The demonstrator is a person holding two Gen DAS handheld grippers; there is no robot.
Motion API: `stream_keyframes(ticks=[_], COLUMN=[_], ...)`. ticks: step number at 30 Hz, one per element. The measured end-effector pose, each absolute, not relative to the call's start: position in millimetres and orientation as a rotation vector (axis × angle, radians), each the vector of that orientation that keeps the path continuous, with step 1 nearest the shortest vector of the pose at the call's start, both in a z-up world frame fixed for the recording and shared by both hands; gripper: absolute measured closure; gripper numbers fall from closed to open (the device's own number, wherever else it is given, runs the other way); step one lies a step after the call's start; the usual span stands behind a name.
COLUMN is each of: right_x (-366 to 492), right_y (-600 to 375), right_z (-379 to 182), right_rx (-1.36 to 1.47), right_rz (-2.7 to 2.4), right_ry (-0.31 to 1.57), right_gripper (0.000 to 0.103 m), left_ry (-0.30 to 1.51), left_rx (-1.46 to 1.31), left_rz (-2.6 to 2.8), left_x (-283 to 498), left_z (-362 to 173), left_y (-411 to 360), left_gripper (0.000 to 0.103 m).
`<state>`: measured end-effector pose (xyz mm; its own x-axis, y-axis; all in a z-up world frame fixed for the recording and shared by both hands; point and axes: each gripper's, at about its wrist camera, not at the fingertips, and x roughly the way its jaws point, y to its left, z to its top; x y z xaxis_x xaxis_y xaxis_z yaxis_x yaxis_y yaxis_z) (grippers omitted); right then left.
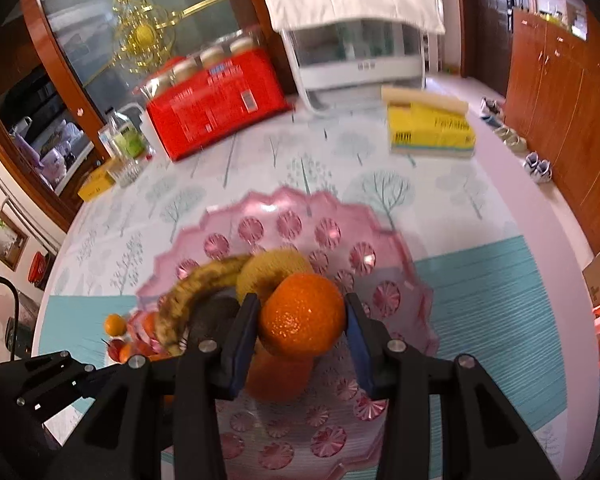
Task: Organize fruits
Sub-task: 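Carry both oranges over the pink bowl and open both tools to drop them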
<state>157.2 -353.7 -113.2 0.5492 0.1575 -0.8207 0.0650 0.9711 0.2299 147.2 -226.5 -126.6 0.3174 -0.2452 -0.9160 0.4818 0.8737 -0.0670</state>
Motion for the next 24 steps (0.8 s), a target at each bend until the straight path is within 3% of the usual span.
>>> stream_keyframes(ticks=[17,24], right_x=[177,174], right_y=[-361,-360], right_z=[-163,-163], right_rx=[0.245,0.23], right_rz=[0.051,0.033], right_ry=[1.144,1.137], right_gripper=[0.059,0.04], left_ry=[1.215,1.227], left_rx=[0.288,0.29], left_rz=[-0.463,-0.449], left_x=[159,159], left_z=[-160,-163], left_y=[-245,-245], left_gripper=[0.064,0.063])
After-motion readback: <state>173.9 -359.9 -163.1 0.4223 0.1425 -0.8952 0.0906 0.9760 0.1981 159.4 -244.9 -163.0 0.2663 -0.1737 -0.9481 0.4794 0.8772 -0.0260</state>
